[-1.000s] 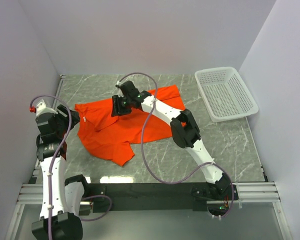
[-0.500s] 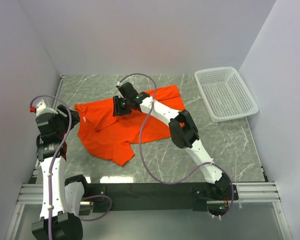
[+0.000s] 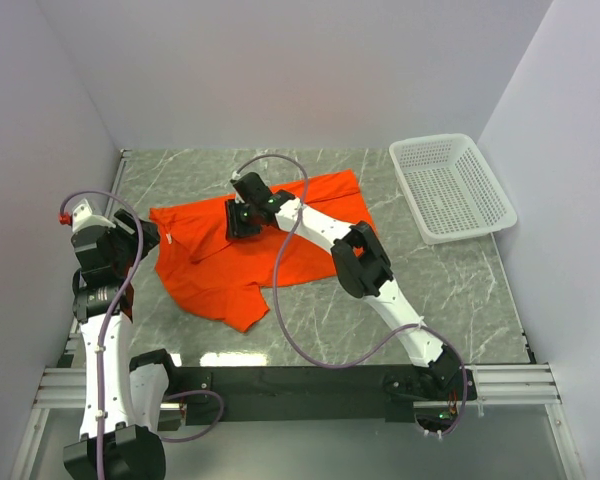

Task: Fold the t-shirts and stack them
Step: Fold the tshirt

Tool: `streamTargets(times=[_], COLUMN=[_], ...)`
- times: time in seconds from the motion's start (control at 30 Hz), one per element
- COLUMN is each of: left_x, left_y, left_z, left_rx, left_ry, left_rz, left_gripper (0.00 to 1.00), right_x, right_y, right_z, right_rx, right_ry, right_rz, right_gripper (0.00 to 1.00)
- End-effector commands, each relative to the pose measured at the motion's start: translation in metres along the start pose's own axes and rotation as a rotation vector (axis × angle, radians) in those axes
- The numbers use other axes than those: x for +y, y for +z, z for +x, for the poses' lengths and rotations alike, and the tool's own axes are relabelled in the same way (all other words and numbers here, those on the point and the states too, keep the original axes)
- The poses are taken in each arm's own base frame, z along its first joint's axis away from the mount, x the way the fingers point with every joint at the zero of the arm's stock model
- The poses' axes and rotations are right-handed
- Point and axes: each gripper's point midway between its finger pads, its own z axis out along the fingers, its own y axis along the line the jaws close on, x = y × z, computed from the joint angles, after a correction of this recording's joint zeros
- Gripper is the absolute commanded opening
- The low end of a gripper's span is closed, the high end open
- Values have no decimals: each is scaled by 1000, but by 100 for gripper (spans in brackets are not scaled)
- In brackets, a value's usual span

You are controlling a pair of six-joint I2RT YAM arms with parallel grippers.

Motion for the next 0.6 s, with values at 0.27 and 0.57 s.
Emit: streamTargets(times=[0.27,0.57], left_x=[-6,-5], left_y=[-2,-1], left_z=[-10,-10], left_rx=[-44,-43], left_ry=[6,6], left_rz=[23,19], left_gripper=[73,73], right_x=[16,33], right_y=[-8,-44], right_z=[-19,-34], right_rx=[-58,-89], right_ry=[-32,-56], right_rz=[-14,-75], right_gripper=[26,7])
